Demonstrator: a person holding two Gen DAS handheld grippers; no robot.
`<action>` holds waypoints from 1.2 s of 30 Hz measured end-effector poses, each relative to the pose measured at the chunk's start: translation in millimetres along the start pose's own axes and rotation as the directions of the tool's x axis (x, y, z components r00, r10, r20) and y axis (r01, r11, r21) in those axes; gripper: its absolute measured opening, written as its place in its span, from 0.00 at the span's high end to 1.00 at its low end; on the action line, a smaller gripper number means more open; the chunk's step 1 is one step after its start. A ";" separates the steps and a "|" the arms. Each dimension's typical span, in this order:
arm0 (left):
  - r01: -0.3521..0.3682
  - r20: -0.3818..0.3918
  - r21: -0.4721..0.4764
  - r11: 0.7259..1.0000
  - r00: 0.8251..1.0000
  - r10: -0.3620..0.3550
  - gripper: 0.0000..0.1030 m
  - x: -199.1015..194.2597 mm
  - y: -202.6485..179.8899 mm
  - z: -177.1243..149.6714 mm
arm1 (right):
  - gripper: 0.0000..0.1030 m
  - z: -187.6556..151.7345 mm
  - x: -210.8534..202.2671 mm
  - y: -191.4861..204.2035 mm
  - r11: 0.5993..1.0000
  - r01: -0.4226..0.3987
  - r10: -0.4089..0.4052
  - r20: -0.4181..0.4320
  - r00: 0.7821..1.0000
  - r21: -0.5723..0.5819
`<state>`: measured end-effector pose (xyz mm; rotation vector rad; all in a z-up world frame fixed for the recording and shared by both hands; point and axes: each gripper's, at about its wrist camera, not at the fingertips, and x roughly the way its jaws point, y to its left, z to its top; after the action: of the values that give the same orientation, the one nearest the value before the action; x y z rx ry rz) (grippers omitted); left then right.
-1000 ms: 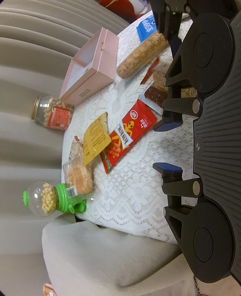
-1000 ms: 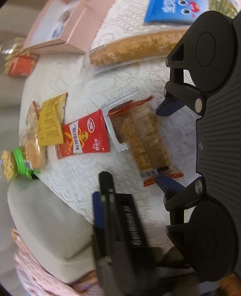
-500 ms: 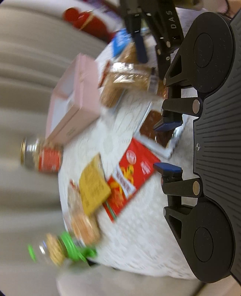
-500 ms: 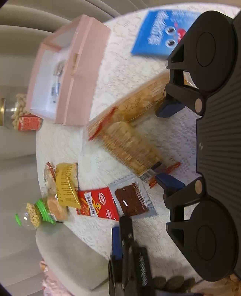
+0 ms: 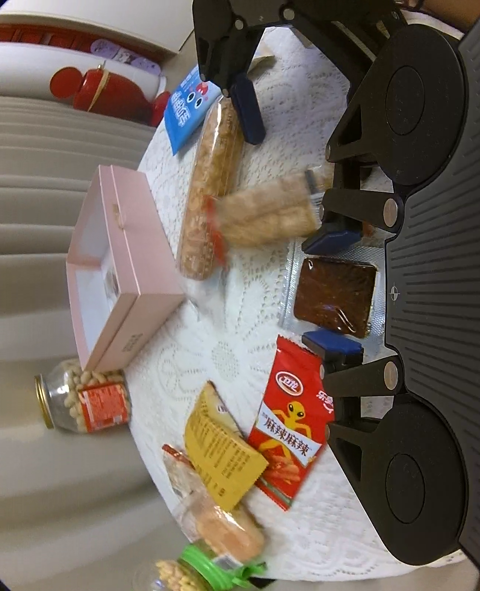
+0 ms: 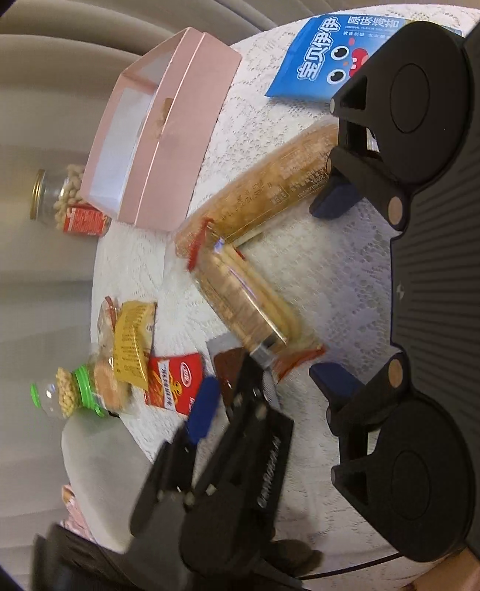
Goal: Organize snacks
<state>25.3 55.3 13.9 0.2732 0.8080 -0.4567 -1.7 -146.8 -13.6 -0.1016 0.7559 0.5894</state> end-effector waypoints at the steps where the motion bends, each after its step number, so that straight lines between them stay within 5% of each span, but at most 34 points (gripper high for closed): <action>1: 0.010 -0.004 0.000 1.000 1.000 -0.010 0.53 -2.7 2.3 -2.3 | 0.11 -1.2 -0.9 0.3 1.000 -0.004 0.004 0.000 1.000 -0.004; 3: -0.017 -0.007 -0.051 0.999 1.000 0.016 0.57 -10.0 10.0 -5.8 | 0.10 -4.2 -2.3 1.1 1.000 -0.001 0.001 0.012 1.000 -0.004; 6: -0.146 -0.016 -0.143 0.979 0.989 0.145 0.56 -21.7 19.7 -20.1 | 0.00 -9.4 -3.0 4.1 1.000 -0.011 0.011 0.012 1.000 -0.008; 14: -0.152 0.001 -0.184 0.971 0.988 0.155 0.54 -35.7 10.3 -35.3 | 0.04 1.6 -7.0 5.0 0.999 -0.038 0.037 -0.058 0.998 -0.010; 17: -0.127 -0.009 -0.210 0.969 0.992 0.128 0.53 -38.1 14.9 -38.9 | 0.07 11.5 -20.4 0.9 0.995 -0.081 0.082 -0.016 0.997 0.059; 21: -0.111 0.002 -0.199 0.974 0.993 0.114 0.51 -37.8 14.4 -40.6 | 0.07 36.3 -16.2 5.0 0.993 -0.042 0.042 0.008 0.999 0.113; 24: -0.097 0.011 -0.203 0.974 0.995 0.101 0.48 -34.1 16.6 -37.9 | 0.17 54.0 9.9 5.5 0.986 -0.043 0.054 -0.063 0.997 0.161; 26: -0.095 0.012 -0.201 0.975 0.995 0.099 0.47 -31.6 17.6 -35.7 | 0.35 59.6 26.8 9.2 0.986 -0.018 0.035 -0.102 0.994 0.166; 32: -0.090 0.001 -0.167 0.982 0.996 0.092 0.40 -26.6 15.1 -31.4 | 0.61 50.9 12.9 14.6 0.994 -0.029 0.037 -0.073 0.997 0.107; 36: -0.092 -0.002 -0.161 0.983 0.996 0.093 0.40 -26.5 14.8 -31.4 | 0.64 40.7 -6.9 2.4 0.993 -0.023 0.030 -0.061 0.998 0.115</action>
<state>-3.2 88.4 13.7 0.1584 0.8182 -0.3029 18.1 -136.2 21.1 -0.0047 0.8517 0.5689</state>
